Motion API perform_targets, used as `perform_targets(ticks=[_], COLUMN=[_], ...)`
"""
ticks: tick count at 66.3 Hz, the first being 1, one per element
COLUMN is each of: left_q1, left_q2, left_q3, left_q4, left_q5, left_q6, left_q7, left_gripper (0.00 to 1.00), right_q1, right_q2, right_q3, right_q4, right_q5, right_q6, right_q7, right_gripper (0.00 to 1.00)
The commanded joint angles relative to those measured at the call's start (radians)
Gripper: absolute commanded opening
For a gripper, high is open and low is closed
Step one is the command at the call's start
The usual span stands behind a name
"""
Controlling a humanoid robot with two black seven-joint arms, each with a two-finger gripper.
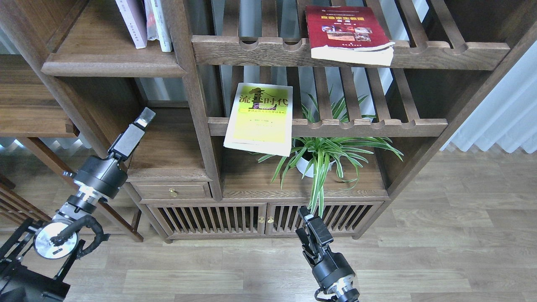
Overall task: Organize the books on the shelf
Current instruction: 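Bring both grippers up in front of the middle shelf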
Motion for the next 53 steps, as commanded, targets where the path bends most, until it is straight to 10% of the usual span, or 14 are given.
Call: perform_targets(ticks=[1,53], left_q1=[0.010,0.213], left_q2=[-0.011,-0.011], left_q3=[0.011,-0.006], left_q4=[0.004,0.077], left_q5=[0.002,-0.005], left_q6=[0.000,0.000], left_q7=[0.000,-0.003], left_gripper=[0.94,1.00], right_q1=[0.012,0.124], right_q2=[0.000,0.000], right_q3=[0.003,-0.075], right_q4=[0.001,-0.052], right_q5=[-0.002,-0.002], right_q6=[0.000,0.000], right_q7=[-0.005,-0.002], right_gripper=[0.99,0.99])
